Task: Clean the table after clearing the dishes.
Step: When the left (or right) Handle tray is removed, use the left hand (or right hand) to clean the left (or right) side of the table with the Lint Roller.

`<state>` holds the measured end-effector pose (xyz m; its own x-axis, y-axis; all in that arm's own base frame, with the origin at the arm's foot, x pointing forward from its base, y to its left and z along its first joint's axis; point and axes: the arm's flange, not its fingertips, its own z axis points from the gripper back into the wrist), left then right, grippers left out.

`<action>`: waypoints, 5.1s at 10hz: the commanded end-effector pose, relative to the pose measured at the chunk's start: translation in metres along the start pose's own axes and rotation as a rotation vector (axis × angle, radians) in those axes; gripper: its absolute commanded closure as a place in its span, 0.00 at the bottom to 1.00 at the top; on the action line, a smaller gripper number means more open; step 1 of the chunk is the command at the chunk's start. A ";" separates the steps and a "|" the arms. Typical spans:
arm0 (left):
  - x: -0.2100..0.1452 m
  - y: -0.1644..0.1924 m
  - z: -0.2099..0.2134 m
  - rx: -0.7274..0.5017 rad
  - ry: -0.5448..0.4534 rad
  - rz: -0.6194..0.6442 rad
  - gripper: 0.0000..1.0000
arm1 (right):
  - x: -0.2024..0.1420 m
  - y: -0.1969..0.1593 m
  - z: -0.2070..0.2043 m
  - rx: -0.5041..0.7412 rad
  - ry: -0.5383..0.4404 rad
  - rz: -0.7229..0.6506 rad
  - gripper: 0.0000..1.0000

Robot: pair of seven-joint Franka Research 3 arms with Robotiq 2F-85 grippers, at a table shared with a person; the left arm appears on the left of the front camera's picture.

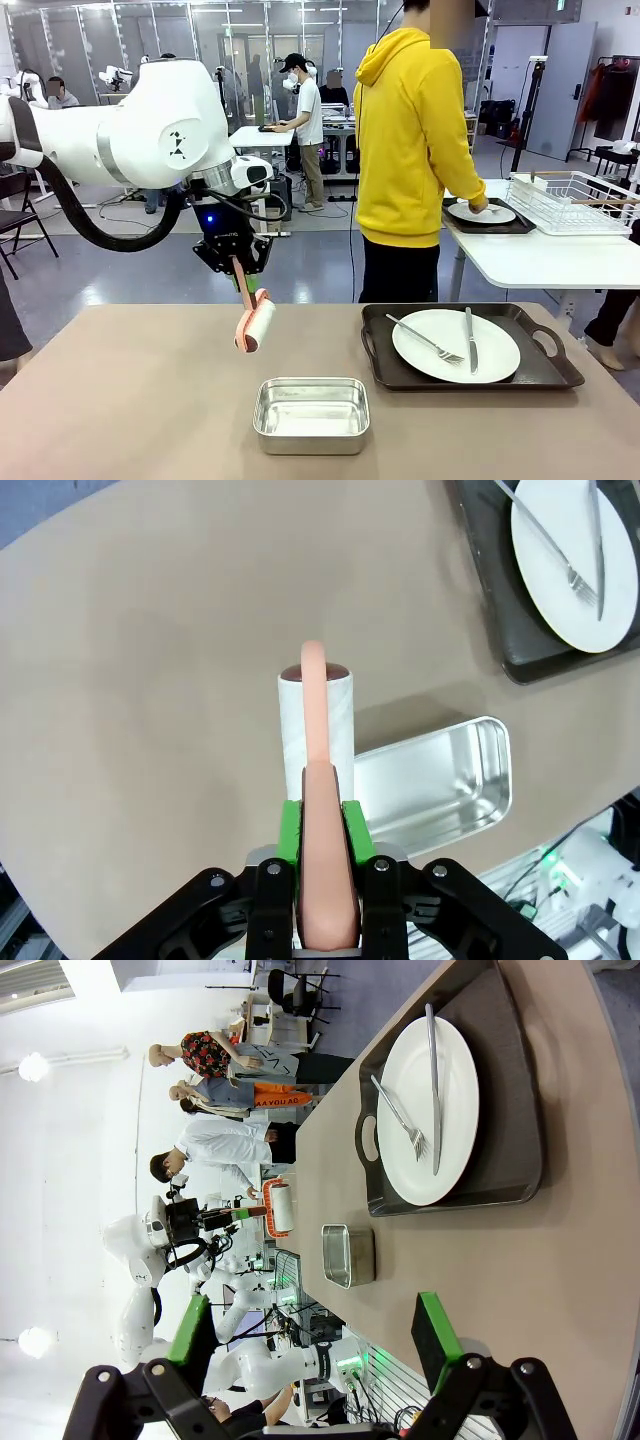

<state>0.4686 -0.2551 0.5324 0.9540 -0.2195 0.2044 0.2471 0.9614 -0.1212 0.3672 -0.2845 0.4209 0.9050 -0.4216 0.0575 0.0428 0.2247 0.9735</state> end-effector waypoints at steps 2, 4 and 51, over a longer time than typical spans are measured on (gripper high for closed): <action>0.002 0.002 0.006 -0.002 -0.011 -0.004 0.84 | -0.002 0.002 0.001 0.002 -0.002 0.004 0.00; 0.002 0.002 0.006 -0.002 -0.011 -0.004 0.84 | -0.002 0.002 0.001 0.002 -0.002 0.004 0.00; -0.122 0.361 -0.111 0.137 0.154 0.367 0.79 | -0.002 0.002 0.001 0.002 -0.002 0.004 0.00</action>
<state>0.4833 0.0987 0.4044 0.9826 0.1403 0.1220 -0.1266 0.9854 -0.1138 0.3672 -0.2846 0.4209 0.9049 -0.4217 0.0576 0.0428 0.2247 0.9735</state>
